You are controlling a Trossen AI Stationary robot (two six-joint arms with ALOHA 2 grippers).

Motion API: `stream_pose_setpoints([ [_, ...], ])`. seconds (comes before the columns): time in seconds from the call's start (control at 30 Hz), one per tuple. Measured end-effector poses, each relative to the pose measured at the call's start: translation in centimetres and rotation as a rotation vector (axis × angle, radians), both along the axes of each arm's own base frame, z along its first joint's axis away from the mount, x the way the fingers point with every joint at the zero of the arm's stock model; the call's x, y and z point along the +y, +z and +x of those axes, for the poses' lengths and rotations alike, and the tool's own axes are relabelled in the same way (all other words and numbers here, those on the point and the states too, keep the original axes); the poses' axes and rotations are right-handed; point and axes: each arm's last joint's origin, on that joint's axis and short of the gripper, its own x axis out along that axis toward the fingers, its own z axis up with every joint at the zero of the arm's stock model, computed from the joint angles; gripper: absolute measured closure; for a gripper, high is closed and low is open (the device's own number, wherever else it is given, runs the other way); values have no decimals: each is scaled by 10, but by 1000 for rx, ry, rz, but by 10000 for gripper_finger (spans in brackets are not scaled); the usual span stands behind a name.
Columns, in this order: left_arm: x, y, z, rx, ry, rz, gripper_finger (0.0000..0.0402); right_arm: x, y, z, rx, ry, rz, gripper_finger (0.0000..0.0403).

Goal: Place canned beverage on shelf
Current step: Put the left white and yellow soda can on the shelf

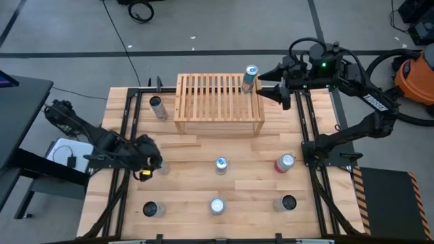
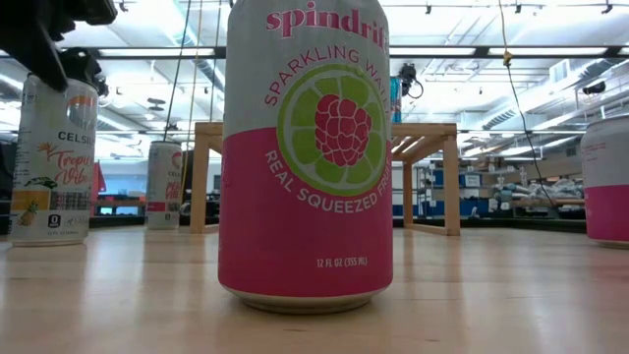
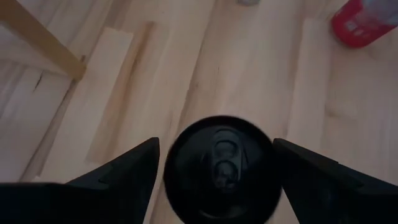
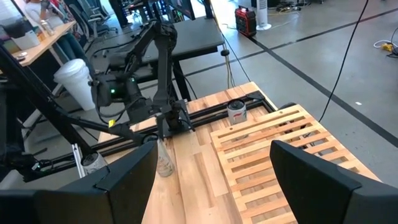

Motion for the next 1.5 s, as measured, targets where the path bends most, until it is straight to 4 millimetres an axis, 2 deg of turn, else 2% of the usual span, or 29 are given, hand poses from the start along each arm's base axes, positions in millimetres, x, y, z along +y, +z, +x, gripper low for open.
stream_pose_setpoints([
  [0.5, -11, -17, 14, 129, -14, 4, 89, 0, 0, 1, 2, 0, 1, 82],
  [0.77, -11, -17, 15, 123, -8, 15, 145, 0, 0, 1, 2, 0, 1, 82],
  [0.97, -12, -14, 19, 81, -93, 69, 148, 0, 0, 1, 2, 0, 1, 82],
  [1.17, -3, 13, 33, 8, -187, 90, 148, 0, 0, 1, 1, 0, 0, 82],
  [1.33, 14, 51, 44, -71, -293, 56, 148, 0, 0, 1, 1, 0, 0, 82],
  [1.5, 40, 96, 48, -158, -302, 163, 148, 0, 0, 1, 1, 0, 0, 82],
])
